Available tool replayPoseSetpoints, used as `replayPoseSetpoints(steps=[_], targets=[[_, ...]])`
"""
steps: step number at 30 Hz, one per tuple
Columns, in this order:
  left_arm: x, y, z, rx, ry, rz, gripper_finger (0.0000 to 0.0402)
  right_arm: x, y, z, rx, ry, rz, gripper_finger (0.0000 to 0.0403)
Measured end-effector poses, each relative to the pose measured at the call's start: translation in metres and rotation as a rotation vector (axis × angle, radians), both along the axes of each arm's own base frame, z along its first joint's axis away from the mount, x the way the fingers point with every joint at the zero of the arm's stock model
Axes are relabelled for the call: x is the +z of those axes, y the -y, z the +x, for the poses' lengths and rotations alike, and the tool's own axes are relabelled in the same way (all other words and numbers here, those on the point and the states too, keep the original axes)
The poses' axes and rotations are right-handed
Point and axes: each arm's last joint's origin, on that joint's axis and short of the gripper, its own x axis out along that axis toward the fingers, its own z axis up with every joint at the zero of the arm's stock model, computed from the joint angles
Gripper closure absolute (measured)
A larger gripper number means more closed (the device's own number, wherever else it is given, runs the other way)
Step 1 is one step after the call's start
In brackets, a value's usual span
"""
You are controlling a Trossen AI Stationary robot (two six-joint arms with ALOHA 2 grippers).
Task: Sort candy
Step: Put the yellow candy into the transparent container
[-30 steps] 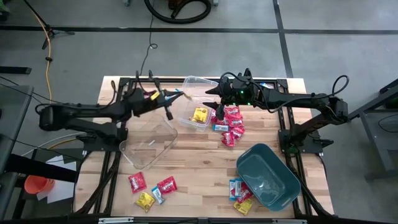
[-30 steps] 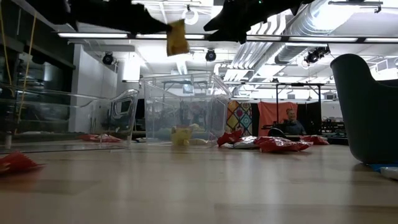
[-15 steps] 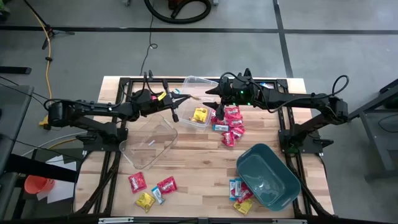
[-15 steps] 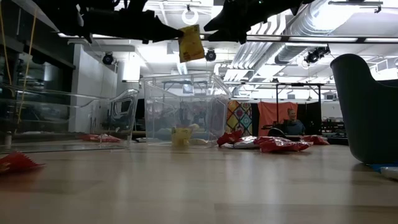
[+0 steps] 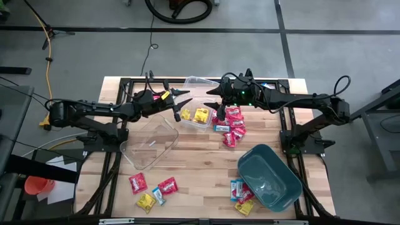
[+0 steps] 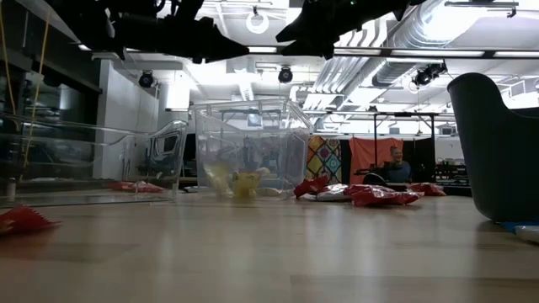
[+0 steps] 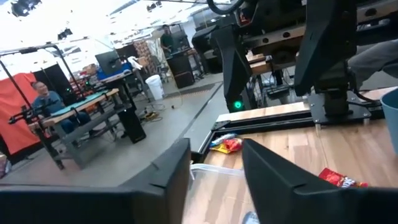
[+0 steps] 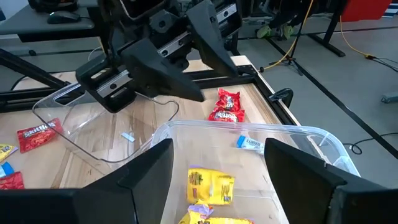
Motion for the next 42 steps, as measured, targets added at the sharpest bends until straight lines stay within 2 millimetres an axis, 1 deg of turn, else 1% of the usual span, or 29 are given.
replayPoseSetpoints(steps=[3, 6, 9, 12, 14, 18, 23, 25, 27, 29, 32, 36, 39, 42], targets=[[0.009, 0.011, -0.003, -0.041, 0.050, -0.022, 0.0226, 0.000, 0.000, 0.000, 0.000, 0.000, 0.000, 0.0153], [0.022, 0.028, -0.006, -0.109, 0.072, -0.074, 0.0208, 0.000, 0.000, 0.000, 0.000, 0.000, 0.000, 0.0153], [0.031, 0.053, -0.009, -0.204, -0.006, -0.105, 0.0200, 0.000, 0.000, 0.000, 0.000, -0.003, 0.001, 0.0153], [0.032, 0.085, -0.012, -0.294, -0.173, -0.120, 0.0197, 0.000, 0.000, 0.000, 0.000, -0.003, 0.001, 0.0153], [0.028, 0.109, -0.015, -0.334, -0.300, -0.135, 0.0197, 0.000, 0.000, 0.000, 0.000, -0.003, 0.001, 0.0153], [0.017, 0.159, -0.026, -0.421, -0.481, -0.218, 0.0197, 0.000, 0.000, 0.000, 0.000, -0.004, 0.001, 0.0153], [-0.004, 0.221, -0.042, -0.534, -0.639, -0.384, 0.0197, -0.001, 0.000, 0.000, -0.003, -0.008, 0.012, 0.0153], [-0.016, 0.243, -0.047, -0.533, -0.705, -0.390, 0.0197, -0.001, 0.000, 0.000, -0.004, -0.009, 0.013, 0.0153], [-0.031, 0.263, -0.053, -0.511, -0.815, -0.346, 0.0197, -0.001, 0.000, 0.000, -0.004, -0.009, 0.013, 0.0153], [-0.042, 0.280, -0.057, -0.483, -0.941, -0.282, 0.0197, -0.001, 0.000, 0.000, -0.004, -0.009, 0.013, 0.0153], [-0.054, 0.307, -0.056, -0.451, -1.118, -0.156, 0.0197, -0.001, 0.000, 0.000, -0.003, -0.009, 0.012, 0.0153], [-0.061, 0.338, -0.051, -0.432, -1.300, 0.017, 0.0197, -0.001, 0.000, 0.000, -0.003, -0.006, 0.010, 0.0153], [-0.065, 0.353, -0.045, -0.391, -1.349, -0.012, 0.0197, 0.000, 0.000, 0.000, -0.002, -0.004, 0.003, 0.0153], [-0.063, 0.356, -0.045, -0.355, -1.351, -0.138, 0.0197, 0.000, 0.000, 0.000, -0.001, -0.005, -0.001, 0.0153]])
